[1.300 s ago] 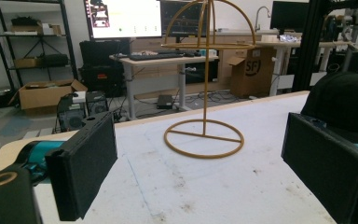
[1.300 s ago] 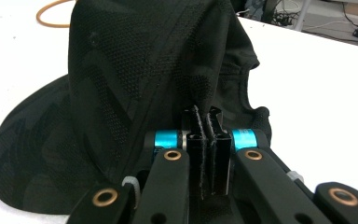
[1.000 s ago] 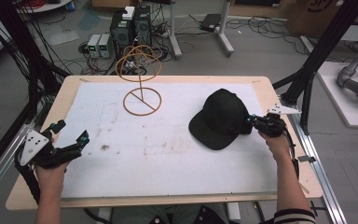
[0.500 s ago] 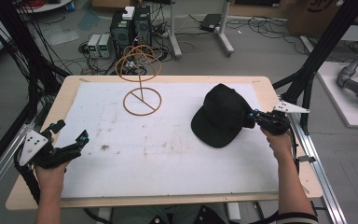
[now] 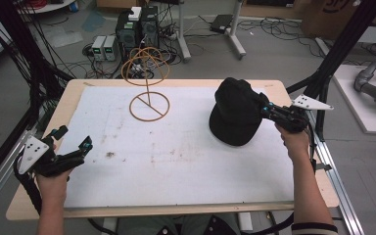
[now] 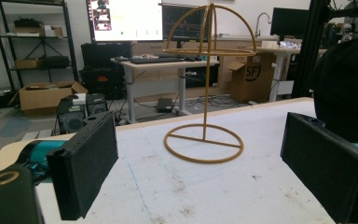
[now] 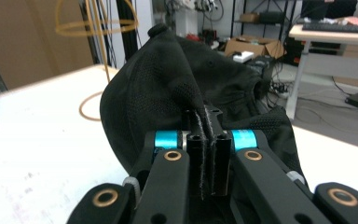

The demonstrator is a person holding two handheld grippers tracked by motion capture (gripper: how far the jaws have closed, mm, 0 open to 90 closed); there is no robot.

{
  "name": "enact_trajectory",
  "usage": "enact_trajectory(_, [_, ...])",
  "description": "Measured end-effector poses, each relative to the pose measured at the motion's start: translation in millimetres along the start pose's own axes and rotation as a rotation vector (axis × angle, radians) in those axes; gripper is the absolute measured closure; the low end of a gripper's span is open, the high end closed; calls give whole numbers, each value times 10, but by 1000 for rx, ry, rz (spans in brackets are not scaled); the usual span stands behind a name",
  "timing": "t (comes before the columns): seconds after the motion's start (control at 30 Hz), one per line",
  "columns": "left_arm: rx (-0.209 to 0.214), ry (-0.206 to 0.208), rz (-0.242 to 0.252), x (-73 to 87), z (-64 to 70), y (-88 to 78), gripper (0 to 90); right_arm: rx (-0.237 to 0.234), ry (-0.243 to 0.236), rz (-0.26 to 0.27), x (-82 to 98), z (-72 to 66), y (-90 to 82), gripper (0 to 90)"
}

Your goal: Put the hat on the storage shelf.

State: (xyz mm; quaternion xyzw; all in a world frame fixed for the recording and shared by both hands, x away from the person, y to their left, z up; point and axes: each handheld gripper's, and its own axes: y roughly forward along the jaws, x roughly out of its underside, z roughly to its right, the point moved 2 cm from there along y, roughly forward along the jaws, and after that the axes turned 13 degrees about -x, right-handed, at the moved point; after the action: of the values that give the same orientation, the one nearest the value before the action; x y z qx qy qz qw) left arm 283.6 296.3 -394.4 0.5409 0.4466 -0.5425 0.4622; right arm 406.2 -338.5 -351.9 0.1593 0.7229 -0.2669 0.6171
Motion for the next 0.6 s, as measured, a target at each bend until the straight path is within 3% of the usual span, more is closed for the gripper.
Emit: enact_trajectory(0.6, [1,-8,3,-2,2,1,113,6,-23,75,-374,-96,-62,893])
